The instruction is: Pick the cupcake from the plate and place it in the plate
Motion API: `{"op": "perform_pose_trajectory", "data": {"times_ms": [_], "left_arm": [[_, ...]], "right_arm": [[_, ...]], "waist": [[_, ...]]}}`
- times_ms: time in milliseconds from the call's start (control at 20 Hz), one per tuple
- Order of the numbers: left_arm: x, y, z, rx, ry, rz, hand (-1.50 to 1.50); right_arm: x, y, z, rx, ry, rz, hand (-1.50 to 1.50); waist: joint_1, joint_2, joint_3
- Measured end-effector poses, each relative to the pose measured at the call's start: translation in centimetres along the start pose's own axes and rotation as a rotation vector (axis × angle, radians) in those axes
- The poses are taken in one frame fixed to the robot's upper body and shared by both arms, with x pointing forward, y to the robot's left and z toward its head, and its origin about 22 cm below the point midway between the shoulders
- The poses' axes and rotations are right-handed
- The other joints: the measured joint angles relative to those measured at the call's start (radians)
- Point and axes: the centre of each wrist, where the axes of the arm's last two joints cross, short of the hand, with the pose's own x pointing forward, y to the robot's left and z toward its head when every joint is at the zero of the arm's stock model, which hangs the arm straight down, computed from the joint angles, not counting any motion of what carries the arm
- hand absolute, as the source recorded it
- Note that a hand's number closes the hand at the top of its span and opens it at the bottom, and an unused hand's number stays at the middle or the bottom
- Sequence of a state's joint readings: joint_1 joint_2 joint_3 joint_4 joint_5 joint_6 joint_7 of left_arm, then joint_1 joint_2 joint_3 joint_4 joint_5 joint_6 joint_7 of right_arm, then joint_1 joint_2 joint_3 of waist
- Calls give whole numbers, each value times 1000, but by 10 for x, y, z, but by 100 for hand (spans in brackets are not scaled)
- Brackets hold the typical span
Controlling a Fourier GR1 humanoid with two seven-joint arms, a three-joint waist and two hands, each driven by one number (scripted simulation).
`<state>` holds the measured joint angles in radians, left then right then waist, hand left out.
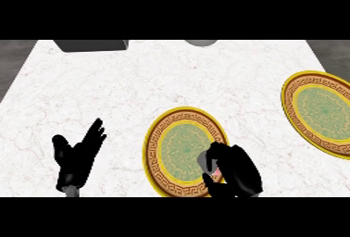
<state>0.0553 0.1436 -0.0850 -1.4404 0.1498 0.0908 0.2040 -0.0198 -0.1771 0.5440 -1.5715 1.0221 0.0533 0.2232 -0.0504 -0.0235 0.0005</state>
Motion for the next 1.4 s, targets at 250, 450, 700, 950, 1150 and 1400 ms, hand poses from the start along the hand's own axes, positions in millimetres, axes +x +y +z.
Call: {"op": "perform_pose_trajectory", "data": {"times_ms": [250,450,700,950,1150,1400], "left_arm": [[1,0,1,12,6,7,0],[2,2,-1,5,4,5,0],[5,6,4,-15,2,-3,0],[5,-3,2,-30,-4,-10,0],[9,-10,-1,-39,-9,-15,0],[8,-11,-3,-42,-6,-20,0]], "right_arm": [[-6,-19,56,-270,-9,-86,150],[-7,-40,95,-464,14,-157,150],[-20,-58,127,-651,103,-288,150],[-49,-72,142,-771,183,-409,150],[-88,-82,137,-856,210,-498,150],[-150,-94,122,-951,251,-472,150]], "waist": [[-10,5,0],[-1,11,0],[18,16,1],[32,20,1],[40,21,1],[51,24,1]]}}
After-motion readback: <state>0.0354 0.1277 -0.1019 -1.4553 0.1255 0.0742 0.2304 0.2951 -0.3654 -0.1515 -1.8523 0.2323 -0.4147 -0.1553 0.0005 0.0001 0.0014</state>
